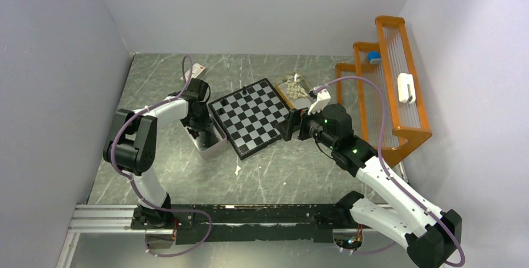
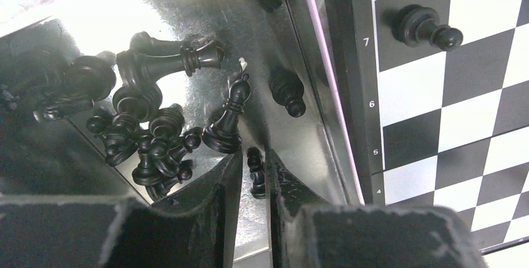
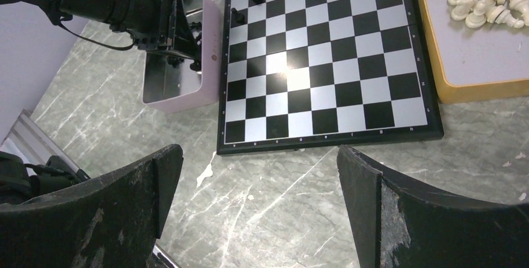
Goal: Set up the chess pieces on the board
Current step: Pick up the chess piece from the storage box, then place the chess piece on the chessboard.
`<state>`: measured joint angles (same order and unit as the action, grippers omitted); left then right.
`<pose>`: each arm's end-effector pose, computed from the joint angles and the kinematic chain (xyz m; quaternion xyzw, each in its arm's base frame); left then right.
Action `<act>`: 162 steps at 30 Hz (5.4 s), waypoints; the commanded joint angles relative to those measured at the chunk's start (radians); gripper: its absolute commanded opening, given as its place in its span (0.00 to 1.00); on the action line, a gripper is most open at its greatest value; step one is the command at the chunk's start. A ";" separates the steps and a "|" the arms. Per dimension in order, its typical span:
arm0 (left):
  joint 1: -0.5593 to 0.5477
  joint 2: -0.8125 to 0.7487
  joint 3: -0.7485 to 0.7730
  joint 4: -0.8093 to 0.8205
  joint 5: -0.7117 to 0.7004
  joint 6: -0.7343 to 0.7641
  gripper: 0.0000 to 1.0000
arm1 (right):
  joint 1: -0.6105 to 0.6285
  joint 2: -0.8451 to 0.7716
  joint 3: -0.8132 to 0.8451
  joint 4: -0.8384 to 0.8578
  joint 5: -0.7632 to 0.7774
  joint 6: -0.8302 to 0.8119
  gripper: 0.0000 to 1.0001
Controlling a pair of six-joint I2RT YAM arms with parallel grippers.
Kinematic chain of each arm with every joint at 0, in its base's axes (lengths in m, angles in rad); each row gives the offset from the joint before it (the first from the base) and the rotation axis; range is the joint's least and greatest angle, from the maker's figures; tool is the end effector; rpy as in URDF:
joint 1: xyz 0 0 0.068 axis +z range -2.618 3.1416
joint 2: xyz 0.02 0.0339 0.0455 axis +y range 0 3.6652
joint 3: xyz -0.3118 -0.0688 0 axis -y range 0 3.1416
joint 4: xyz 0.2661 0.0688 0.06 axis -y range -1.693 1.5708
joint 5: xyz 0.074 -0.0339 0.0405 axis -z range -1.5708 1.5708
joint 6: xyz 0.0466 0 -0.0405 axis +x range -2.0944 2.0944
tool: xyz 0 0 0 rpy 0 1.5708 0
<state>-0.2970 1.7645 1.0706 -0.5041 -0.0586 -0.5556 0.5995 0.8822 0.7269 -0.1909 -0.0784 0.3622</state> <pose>0.3516 -0.1048 0.1832 -0.1320 0.9734 -0.0504 0.1806 0.1691 0.1200 0.3315 -0.1192 0.8093 0.2941 0.4943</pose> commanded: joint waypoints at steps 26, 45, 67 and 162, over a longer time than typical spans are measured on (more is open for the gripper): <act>-0.016 -0.026 -0.039 -0.044 0.015 0.014 0.14 | 0.001 -0.019 -0.008 0.023 -0.009 0.007 1.00; -0.016 -0.164 0.038 -0.092 0.022 0.032 0.05 | 0.001 0.048 0.017 0.086 -0.105 0.100 0.99; -0.016 -0.538 -0.051 0.079 0.430 -0.146 0.05 | 0.281 0.500 0.100 0.602 -0.026 0.325 0.77; -0.053 -0.418 0.149 -0.143 0.829 0.235 0.05 | 0.336 0.486 -0.027 0.831 0.001 -0.278 0.57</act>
<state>-0.3370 1.3327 1.1717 -0.6453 0.8131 -0.3206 0.9394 1.4158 0.7250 0.6582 -0.1673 0.0605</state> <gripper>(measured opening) 0.078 0.448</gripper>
